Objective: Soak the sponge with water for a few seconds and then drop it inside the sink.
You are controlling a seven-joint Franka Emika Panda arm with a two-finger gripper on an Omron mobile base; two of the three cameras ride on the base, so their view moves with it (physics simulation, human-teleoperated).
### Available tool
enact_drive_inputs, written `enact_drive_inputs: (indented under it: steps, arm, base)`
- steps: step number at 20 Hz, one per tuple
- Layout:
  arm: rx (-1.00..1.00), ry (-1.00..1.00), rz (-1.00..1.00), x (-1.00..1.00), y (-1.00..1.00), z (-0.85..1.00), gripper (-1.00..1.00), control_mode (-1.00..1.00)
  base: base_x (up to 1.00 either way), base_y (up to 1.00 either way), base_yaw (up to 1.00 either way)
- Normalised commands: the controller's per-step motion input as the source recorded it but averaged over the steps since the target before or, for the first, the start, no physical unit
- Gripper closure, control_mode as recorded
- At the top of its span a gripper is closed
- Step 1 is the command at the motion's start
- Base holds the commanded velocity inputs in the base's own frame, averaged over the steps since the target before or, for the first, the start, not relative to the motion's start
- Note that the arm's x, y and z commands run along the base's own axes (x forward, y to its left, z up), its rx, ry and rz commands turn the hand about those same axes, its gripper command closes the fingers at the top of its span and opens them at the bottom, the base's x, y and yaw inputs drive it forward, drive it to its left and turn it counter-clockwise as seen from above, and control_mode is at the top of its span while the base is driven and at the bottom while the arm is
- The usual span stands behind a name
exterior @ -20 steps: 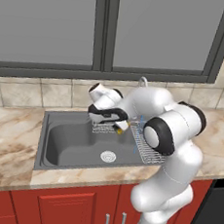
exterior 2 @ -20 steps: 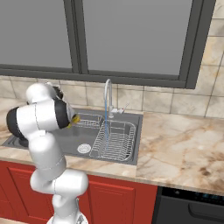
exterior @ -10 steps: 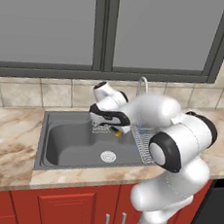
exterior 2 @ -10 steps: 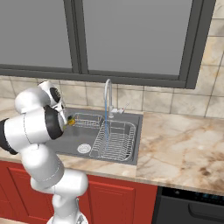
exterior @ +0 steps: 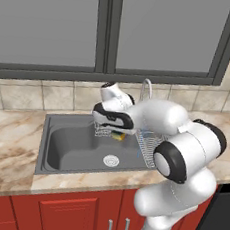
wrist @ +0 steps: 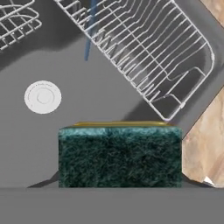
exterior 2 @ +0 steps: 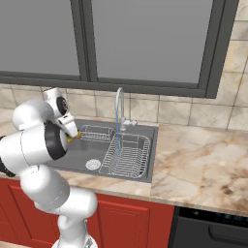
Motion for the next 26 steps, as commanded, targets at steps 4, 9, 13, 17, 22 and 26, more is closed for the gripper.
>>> enact_drive_inputs:
  steps: [4, 9, 13, 17, 22, 26]
  arm:
    - [0.15, 0.13, 0.37, 0.0, 0.04, 0.0, 1.0, -1.0]
    - [0.18, 0.08, 0.37, 0.0, 0.03, 0.0, 1.0, -1.0]
    - [0.18, 0.04, 0.35, 0.0, 0.06, 0.0, 1.0, -1.0]
    - [0.14, 0.02, 0.29, -0.05, 0.06, 0.0, 1.0, -1.0]
    - [0.03, 0.0, 0.08, -0.01, 0.0, -0.13, 1.0, -1.0]
    - [0.0, 0.0, 0.06, 0.0, 0.05, -0.53, 1.0, -1.0]
  base:
    - [0.0, 0.0, 0.0]
    - [0.0, 0.0, 0.0]
    - [0.0, 0.0, 0.0]
    - [0.0, 0.0, 0.0]
    - [0.0, 0.0, 0.0]
    - [0.0, 0.0, 0.0]
